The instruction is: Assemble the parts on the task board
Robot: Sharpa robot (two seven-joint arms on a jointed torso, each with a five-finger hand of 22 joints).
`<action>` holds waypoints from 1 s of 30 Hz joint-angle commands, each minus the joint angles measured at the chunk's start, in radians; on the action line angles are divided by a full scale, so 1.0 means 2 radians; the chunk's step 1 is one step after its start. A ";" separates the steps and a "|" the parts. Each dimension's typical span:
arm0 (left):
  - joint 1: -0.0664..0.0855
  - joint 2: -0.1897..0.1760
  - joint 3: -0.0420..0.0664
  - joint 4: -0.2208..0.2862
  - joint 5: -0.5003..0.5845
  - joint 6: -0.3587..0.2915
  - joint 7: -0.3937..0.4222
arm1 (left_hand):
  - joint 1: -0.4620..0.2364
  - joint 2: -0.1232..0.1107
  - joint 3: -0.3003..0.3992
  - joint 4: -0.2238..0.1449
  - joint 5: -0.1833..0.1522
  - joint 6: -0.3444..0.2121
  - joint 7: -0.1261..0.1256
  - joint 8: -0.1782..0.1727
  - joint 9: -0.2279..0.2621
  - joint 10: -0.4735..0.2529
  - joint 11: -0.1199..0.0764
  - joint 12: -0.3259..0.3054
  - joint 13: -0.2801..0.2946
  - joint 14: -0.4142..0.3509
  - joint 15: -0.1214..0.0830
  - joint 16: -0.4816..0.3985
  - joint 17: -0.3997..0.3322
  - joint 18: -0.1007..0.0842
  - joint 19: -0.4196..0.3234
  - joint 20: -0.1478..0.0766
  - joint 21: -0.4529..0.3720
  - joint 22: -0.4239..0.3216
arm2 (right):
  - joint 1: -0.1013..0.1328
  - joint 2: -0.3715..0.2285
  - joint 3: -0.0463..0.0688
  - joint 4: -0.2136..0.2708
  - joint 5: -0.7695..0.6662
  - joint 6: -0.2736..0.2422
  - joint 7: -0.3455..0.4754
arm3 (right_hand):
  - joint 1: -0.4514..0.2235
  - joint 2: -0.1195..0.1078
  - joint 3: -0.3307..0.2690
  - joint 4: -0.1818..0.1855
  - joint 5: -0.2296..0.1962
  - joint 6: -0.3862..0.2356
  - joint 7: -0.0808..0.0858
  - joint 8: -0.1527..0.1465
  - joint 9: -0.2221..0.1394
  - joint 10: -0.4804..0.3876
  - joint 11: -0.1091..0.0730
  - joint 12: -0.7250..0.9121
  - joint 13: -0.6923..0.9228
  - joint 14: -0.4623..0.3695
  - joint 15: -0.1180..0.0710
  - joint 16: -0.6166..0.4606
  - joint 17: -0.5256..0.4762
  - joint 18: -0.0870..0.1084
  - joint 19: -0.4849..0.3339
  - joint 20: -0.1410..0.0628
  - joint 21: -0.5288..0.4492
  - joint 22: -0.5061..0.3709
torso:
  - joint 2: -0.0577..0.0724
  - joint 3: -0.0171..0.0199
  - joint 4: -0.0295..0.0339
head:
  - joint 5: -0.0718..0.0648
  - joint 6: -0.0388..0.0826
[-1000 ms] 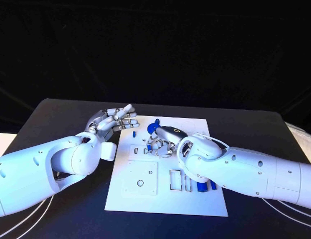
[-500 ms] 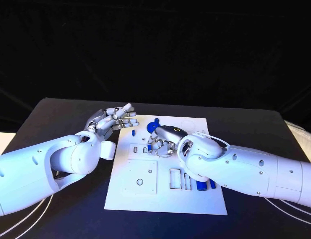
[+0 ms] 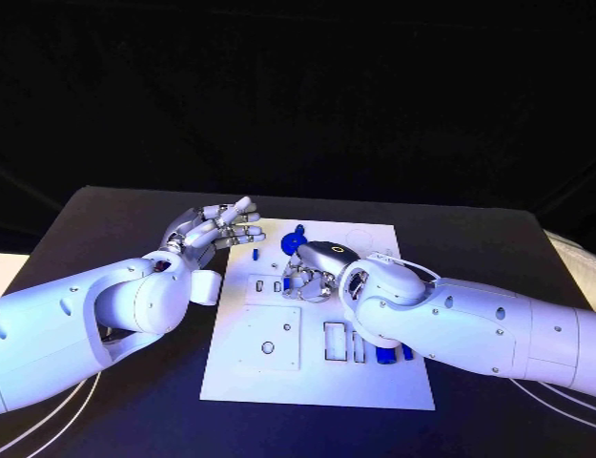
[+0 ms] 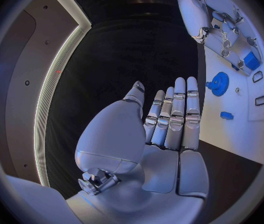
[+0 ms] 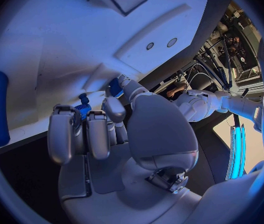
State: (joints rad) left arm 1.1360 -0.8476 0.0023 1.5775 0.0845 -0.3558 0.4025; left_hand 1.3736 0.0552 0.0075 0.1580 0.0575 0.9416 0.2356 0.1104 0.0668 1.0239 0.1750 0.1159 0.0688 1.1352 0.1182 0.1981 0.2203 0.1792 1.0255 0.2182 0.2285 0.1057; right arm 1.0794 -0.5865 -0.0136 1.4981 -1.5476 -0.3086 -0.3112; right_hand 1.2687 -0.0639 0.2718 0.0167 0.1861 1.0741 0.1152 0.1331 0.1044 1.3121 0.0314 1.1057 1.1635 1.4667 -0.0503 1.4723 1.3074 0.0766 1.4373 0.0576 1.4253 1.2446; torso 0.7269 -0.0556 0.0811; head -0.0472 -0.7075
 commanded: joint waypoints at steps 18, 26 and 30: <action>0.000 0.001 0.000 0.000 0.001 0.012 0.001 | 0.004 0.002 0.001 -0.003 0.002 -0.003 0.002 -0.002 -0.001 -0.002 0.001 -0.002 -0.001 -0.004 0.001 -0.002 0.001 0.000 -0.001 0.003 -0.003 -0.001 | -0.006 0.000 -0.003 0.002 -0.012 -0.019 -0.016 | -0.029 -0.028 -0.042 0.021 0.007 -0.022 0.006 -0.013 -0.003 -0.023 0.005 -0.032 -0.027 0.032 0.008 -0.006 0.033 -0.004 -0.005 0.006 -0.009 -0.008 | 0.000 -0.0001 0.0001 | -0.001 -0.001; 0.000 0.002 0.000 -0.001 -0.001 0.014 -0.002 | 0.004 0.003 0.001 -0.005 0.002 -0.003 0.002 -0.002 -0.001 -0.003 0.001 -0.002 0.000 -0.002 0.000 -0.001 0.002 0.001 0.001 0.003 -0.004 -0.001 | -0.011 -0.009 -0.003 0.018 -0.011 -0.098 0.006 | -0.031 -0.032 -0.066 0.034 0.008 -0.035 0.009 -0.018 -0.005 -0.032 0.008 -0.040 -0.034 0.031 0.010 -0.008 0.032 -0.003 -0.006 0.008 -0.010 -0.010 | 0.000 0.0006 -0.0007 | -0.001 0.000; 0.000 0.002 0.000 -0.003 -0.016 0.014 -0.009 | 0.002 0.005 0.001 -0.010 0.003 0.000 -0.002 0.001 0.000 0.002 -0.004 0.000 0.000 0.027 -0.008 0.014 0.015 0.002 0.024 -0.004 0.005 0.003 | -0.011 -0.020 0.000 0.035 -0.008 -0.123 0.024 | -0.031 -0.032 -0.067 0.034 0.008 -0.036 0.009 -0.018 -0.005 -0.032 0.008 -0.040 -0.035 0.031 0.011 -0.008 0.032 -0.003 -0.006 0.008 -0.011 -0.011 | 0.000 0.0009 -0.0015 | 0.000 0.001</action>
State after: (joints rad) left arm 1.1360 -0.8454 0.0023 1.5730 0.0807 -0.3498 0.3944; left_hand 1.3776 0.0591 0.0089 0.1454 0.0575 0.9416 0.2356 0.1104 0.0669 1.0262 0.1726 0.1160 0.0688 1.1779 0.1062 0.2185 0.2463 0.1792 1.0647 0.2139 0.2334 0.1085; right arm 1.0574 -0.6198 -0.0153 1.5546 -1.5612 -0.4637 -0.3089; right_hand 1.2085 -0.1241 0.1419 0.0855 0.1974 1.0089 0.1305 0.1018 0.0963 1.2551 0.0461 1.0321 1.0951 1.4665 -0.0358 1.4590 1.3073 0.0767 1.4267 0.0683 1.4083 1.2245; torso 0.7273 -0.0545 0.0795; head -0.0479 -0.7068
